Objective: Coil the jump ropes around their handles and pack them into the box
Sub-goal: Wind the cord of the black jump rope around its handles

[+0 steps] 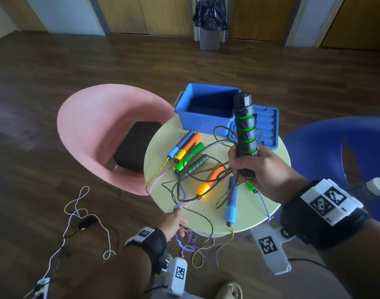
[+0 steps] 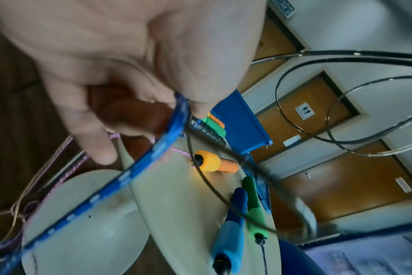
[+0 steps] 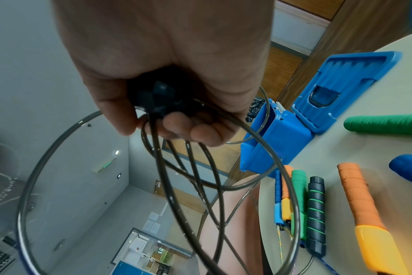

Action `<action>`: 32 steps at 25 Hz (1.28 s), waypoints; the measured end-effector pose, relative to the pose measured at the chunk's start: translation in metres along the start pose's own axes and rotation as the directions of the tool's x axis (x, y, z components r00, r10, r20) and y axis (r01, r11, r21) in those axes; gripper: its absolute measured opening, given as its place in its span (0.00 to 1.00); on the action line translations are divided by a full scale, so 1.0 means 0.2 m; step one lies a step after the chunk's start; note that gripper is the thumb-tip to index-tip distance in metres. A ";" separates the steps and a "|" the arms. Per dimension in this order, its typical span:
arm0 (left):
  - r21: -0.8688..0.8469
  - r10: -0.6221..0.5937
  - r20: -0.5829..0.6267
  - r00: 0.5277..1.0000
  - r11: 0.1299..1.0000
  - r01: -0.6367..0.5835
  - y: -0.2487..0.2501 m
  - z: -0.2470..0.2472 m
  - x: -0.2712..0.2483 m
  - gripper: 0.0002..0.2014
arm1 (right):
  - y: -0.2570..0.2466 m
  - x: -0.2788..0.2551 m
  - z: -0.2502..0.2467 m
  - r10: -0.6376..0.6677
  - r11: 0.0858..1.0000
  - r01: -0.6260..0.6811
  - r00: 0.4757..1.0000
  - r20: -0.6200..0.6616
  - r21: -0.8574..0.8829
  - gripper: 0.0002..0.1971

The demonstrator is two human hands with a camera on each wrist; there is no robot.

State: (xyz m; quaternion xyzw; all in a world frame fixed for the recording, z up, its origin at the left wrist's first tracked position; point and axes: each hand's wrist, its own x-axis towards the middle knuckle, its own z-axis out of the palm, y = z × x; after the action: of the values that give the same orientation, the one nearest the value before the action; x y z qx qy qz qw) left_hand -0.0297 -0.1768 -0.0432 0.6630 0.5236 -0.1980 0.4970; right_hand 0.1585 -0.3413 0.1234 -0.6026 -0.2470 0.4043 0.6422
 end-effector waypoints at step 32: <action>0.069 0.283 -0.348 0.894 0.959 -0.277 -0.02 -0.07 -0.03 0.22 | 0.03 -0.04 0.07 0.007 0.996 -0.003 0.999 0.046 -0.089 0.04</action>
State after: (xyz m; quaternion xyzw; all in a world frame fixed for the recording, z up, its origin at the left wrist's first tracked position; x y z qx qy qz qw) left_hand -0.0394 -0.1676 -0.0354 0.7603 0.5021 -0.0064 0.4120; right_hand 0.1412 -0.3389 0.1210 -0.6217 -0.2783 0.4082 0.6077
